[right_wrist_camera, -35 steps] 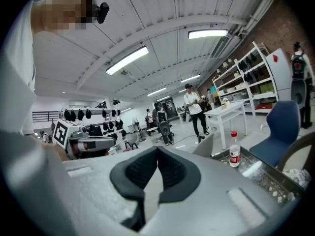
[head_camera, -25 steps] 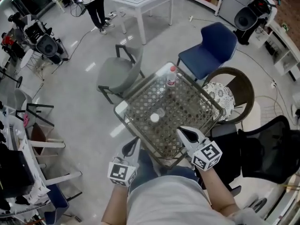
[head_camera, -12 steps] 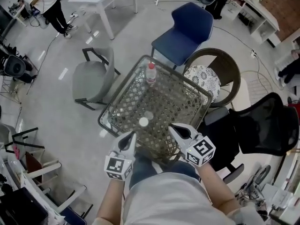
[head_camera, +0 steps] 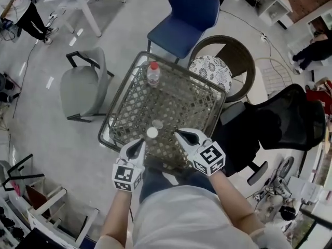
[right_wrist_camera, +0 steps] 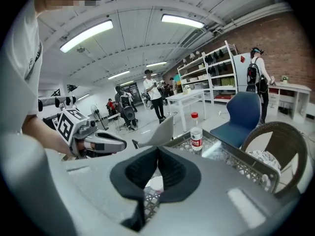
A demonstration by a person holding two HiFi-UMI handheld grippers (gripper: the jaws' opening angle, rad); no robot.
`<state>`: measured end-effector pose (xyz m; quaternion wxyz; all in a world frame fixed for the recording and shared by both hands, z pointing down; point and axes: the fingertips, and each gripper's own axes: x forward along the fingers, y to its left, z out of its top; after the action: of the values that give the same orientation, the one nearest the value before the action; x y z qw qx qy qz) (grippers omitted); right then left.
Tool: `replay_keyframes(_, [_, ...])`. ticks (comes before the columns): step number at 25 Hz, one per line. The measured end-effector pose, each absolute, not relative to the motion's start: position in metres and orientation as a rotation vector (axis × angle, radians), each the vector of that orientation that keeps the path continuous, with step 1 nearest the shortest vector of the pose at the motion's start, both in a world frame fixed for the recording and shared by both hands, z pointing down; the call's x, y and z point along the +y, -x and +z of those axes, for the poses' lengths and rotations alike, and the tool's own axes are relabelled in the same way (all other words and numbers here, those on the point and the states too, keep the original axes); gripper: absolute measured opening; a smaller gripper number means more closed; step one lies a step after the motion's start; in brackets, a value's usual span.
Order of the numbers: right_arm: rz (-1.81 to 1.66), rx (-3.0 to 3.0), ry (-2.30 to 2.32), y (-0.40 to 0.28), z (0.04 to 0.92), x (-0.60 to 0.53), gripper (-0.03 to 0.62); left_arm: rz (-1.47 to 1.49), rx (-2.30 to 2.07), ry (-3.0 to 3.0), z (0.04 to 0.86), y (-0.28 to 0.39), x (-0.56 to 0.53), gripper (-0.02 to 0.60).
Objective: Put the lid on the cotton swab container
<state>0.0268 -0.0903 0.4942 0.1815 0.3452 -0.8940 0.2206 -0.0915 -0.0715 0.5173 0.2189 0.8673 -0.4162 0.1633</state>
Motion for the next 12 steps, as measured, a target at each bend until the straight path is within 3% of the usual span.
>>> replay_keyframes(12, [0.729, -2.369, -1.017, -0.008, 0.553, -0.105, 0.005, 0.674, -0.886, -2.402, 0.604, 0.084, -0.068, 0.012])
